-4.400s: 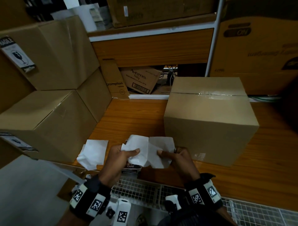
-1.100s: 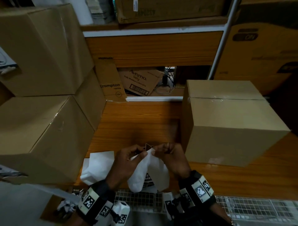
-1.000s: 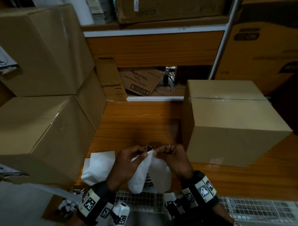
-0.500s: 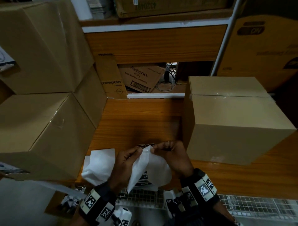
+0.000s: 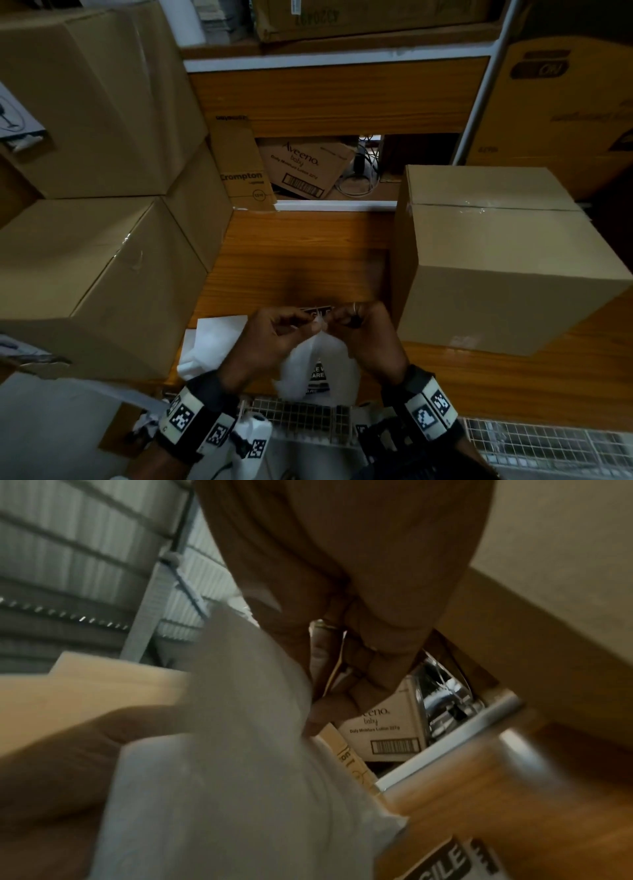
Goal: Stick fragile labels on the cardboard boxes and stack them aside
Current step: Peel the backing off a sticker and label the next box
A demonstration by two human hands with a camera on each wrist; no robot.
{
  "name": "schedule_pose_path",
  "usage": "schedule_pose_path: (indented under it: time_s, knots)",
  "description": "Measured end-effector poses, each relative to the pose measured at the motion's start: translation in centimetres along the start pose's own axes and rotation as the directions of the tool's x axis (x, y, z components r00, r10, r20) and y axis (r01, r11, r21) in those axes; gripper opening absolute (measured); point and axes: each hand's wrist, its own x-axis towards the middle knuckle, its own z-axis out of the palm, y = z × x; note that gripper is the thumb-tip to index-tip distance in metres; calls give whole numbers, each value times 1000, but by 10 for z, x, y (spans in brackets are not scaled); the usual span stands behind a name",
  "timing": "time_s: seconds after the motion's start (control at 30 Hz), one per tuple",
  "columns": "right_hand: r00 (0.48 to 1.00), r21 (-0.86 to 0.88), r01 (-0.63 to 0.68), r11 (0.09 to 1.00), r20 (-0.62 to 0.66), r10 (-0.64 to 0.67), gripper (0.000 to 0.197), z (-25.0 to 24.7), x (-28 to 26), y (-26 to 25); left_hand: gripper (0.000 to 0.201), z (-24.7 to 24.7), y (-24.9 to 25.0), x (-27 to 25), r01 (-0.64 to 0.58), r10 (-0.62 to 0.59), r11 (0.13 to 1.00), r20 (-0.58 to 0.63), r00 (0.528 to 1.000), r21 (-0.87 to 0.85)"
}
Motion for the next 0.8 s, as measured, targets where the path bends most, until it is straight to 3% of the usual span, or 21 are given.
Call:
schedule_pose_path:
  time_s: [0.1, 0.2, 0.3, 0.43, 0.57, 0.8]
  knots:
    - [1000, -112, -2, 994, 20, 4, 6, -1, -1, -2, 7, -3, 3, 1, 50, -55, 994, 43, 998, 94]
    - [999, -133, 13, 991, 38, -8, 10, 2, -2, -3, 11, -3, -1, 0, 61, -65, 995, 46, 997, 82]
    - [999, -149, 35, 988, 28, -31, 11, 4, -4, -1, 13, -3, 0, 1, 6, -9, 996, 30, 1000, 92]
    - [999, 32, 42, 999, 11, -42, 24, 4, -2, 2, 11, -2, -3, 0, -55, 55, 998, 7, 998, 26]
    - [999, 193, -32, 981, -35, 39, 28, 5, -2, 1, 13, -2, -8, 1, -65, 65, 998, -66, 996, 13]
    - [992, 338, -105, 935, -31, 123, 18, 6, -1, 1, 15, 4, -15, 4, -44, 36, 997, -122, 992, -61]
